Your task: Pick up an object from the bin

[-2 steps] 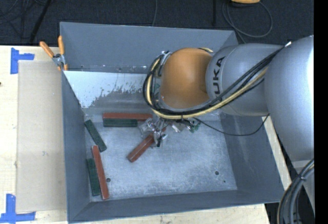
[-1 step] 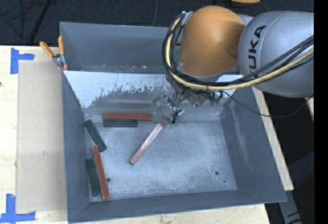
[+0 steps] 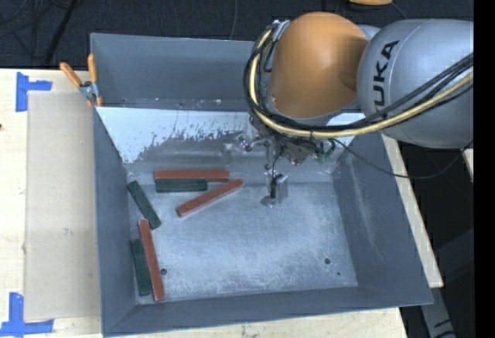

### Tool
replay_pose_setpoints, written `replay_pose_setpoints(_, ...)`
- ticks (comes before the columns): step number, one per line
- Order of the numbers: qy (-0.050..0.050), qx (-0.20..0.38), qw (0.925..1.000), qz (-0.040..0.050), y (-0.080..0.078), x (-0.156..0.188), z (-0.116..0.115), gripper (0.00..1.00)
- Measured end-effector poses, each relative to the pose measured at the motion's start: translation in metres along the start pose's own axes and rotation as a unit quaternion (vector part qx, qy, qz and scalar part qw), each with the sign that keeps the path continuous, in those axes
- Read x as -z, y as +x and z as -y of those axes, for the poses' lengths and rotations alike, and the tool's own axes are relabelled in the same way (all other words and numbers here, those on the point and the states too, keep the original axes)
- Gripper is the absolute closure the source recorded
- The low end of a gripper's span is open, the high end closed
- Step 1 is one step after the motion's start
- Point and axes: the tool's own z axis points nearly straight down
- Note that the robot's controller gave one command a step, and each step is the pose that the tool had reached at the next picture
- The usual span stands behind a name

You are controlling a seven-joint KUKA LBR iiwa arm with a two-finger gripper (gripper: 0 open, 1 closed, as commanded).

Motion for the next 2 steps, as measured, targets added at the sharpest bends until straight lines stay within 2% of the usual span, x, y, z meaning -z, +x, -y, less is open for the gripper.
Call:
replay_pose_setpoints(1,-0.003,-0.008,1.0000,-0.0039,-0.010,-0.077,-0.013,0.00)
replay_pose_setpoints(2,-0.001,-0.047,0.9989,-0.0018,-0.033,-0.128,-0.030,0.00)
